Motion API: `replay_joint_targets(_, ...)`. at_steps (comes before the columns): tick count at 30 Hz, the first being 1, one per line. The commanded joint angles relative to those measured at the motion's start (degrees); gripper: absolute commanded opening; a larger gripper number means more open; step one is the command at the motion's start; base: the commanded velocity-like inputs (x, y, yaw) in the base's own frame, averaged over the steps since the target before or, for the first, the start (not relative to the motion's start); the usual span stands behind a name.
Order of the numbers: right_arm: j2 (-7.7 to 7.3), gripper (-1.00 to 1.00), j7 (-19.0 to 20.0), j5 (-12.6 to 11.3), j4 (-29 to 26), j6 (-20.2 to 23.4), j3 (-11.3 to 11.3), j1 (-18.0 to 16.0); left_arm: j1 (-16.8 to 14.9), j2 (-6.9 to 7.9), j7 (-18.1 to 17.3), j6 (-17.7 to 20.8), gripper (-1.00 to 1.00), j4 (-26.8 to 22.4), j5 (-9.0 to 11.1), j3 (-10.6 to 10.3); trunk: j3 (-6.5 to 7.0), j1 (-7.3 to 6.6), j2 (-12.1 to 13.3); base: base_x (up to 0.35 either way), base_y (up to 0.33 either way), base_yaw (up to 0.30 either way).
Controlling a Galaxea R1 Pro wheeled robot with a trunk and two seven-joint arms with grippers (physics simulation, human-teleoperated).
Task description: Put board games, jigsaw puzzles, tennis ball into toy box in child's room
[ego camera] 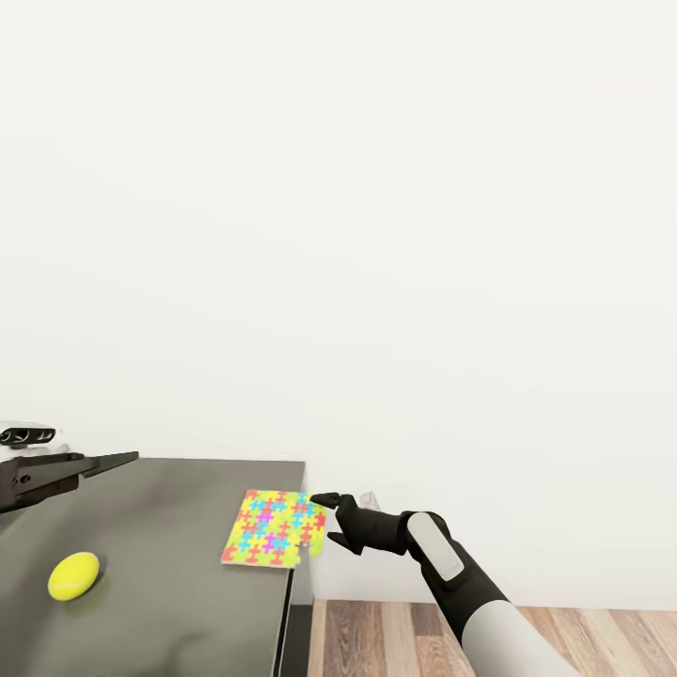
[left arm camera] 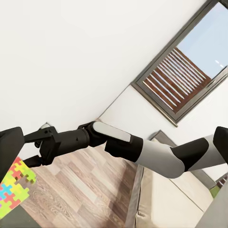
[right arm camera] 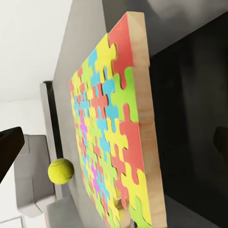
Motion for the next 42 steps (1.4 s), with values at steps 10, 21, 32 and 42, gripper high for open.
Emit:
replay_joint_targets(10,0.05,1.00,0.3,0.4,0.0,0.1,0.0,0.0,0.0,0.02,-0.2,0.6,1.00,0.0,0.0,0.0,-0.06,0.00,0.0,-0.002,0.012,0.000)
replay_joint_targets(21,-0.03,-1.00,0.5,0.4,0.0,0.1,0.0,0.0,0.0,0.02,-0.2,0.6,1.00,0.1,0.0,0.0,-0.06,0.00,0.0,0.000,0.000,0.000)
replay_joint_targets(32,-0.03,-1.00,0.6,0.4,0.0,0.0,0.0,0.0,0.0,0.11,-0.2,0.6,1.00,0.1,0.1,1.1,1.56,-1.98,3.6,0.000,0.000,0.000)
replay_joint_targets(42,-0.13,-1.00,0.3,0.4,-0.1,0.0,0.0,0.0,-0.1,0.22,-0.2,0.6,1.00,0.1,-0.1,1.3,3.35,-4.18,7.6,0.000,0.000,0.000)
